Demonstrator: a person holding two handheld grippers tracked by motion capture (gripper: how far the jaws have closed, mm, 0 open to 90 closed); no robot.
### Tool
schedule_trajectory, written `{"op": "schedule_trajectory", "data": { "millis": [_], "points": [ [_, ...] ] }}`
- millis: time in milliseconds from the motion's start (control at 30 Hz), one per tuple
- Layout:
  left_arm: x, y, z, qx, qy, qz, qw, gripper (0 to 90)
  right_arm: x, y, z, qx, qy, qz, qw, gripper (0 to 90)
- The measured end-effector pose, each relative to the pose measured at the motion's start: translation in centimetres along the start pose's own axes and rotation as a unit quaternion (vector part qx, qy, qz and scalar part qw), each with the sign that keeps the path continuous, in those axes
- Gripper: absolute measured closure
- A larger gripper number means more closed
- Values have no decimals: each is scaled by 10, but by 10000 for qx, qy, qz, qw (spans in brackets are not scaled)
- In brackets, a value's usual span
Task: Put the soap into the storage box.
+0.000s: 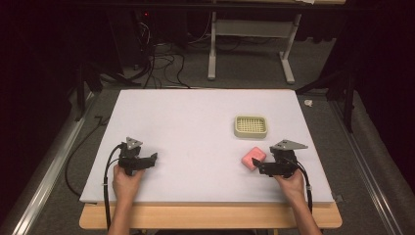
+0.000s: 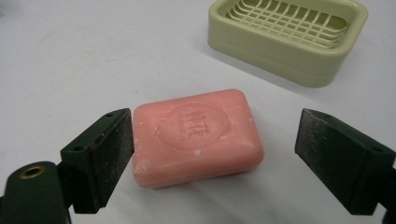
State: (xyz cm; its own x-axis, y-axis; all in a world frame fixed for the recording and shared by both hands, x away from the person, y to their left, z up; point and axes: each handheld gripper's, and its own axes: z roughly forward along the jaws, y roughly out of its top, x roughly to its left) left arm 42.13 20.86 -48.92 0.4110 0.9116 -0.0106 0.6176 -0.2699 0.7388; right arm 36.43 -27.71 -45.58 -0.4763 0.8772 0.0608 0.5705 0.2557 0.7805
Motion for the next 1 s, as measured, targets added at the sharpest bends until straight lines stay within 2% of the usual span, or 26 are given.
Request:
{"op": "schedule_trajectory", "data": {
  "millis": [533,1000],
  "points": [
    [0,0,0,9,0,12,10000,206,12,-1,18,262,-98,-336,9990,123],
    [0,0,0,7,1,12,10000,206,15,-3,24,416,-219,-471,9978,123]
  ]
}}
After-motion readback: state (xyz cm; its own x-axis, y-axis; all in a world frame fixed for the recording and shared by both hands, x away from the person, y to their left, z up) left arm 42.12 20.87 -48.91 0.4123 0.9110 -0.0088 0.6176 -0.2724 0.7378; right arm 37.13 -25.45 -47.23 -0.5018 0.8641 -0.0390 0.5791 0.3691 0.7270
